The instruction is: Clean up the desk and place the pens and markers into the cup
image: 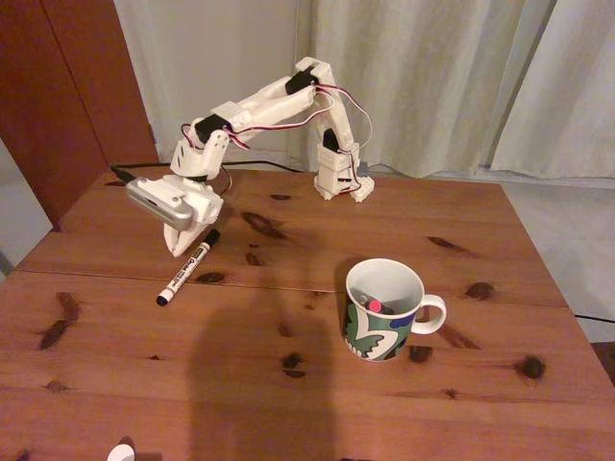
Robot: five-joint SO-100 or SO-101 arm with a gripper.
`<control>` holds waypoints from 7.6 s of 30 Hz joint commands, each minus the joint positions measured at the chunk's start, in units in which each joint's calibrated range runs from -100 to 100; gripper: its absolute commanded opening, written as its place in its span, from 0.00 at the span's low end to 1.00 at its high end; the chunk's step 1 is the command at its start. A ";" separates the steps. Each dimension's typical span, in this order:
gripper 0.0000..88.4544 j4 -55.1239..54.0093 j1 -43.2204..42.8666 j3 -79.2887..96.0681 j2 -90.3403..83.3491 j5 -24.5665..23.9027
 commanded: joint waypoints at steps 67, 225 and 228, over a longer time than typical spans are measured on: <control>0.16 16.34 2.46 -15.30 11.99 2.70; 0.01 17.29 -35.58 104.71 -113.04 -7.94; 0.01 23.48 -34.69 104.53 -116.69 -7.26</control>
